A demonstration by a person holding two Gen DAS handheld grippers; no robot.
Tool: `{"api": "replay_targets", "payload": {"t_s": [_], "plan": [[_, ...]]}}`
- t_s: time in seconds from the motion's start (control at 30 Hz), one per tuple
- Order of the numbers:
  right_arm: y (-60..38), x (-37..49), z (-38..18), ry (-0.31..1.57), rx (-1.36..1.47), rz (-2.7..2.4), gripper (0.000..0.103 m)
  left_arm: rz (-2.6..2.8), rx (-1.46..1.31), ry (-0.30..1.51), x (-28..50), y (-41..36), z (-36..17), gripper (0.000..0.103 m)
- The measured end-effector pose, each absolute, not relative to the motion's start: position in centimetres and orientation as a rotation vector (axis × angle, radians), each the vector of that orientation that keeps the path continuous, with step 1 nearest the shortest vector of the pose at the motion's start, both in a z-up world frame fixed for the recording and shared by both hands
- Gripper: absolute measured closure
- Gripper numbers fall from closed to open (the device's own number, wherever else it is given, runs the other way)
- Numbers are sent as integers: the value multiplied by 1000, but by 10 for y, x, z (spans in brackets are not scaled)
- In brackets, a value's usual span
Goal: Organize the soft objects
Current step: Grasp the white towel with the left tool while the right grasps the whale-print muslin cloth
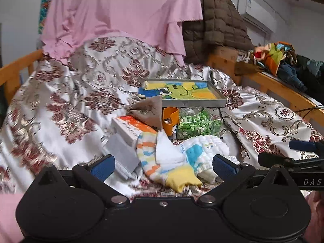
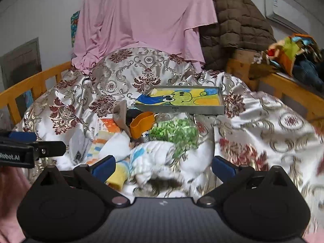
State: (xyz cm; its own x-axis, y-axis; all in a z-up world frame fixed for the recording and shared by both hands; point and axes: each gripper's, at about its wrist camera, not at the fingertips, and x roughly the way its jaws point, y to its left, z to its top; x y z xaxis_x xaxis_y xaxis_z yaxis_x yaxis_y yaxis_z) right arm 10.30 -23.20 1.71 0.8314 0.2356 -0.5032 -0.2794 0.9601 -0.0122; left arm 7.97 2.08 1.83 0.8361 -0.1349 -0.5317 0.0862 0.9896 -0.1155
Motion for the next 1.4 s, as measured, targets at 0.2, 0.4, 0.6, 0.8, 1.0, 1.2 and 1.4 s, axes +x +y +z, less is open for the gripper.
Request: {"api": "replay_targets", "payload": {"t_s": [0.2,0.4,0.6,0.8,1.0,1.2,1.4], "plan": [[-234,154,12,587,-150,317,0,-193,-77,654,138,27,18,1],[-230,194,-3,681,-214,431,0,-299,-100,746,191,21,3,2],[-209,206,-27,674,-368,512,0,-372,-123,812,232,14,-19,6],[-193,209,-41,671,-458,583,1,-409,-170,923,251,16,-44,12],[-181,216,-53,668,-518,619,1,-424,-191,995,269,15,-61,12],[-172,223,-67,679,-581,620,3,-426,-173,1037,280,12,-72,23],[-160,221,-76,640,-656,617,9,-409,-188,1040,283,17,-76,59]]}}
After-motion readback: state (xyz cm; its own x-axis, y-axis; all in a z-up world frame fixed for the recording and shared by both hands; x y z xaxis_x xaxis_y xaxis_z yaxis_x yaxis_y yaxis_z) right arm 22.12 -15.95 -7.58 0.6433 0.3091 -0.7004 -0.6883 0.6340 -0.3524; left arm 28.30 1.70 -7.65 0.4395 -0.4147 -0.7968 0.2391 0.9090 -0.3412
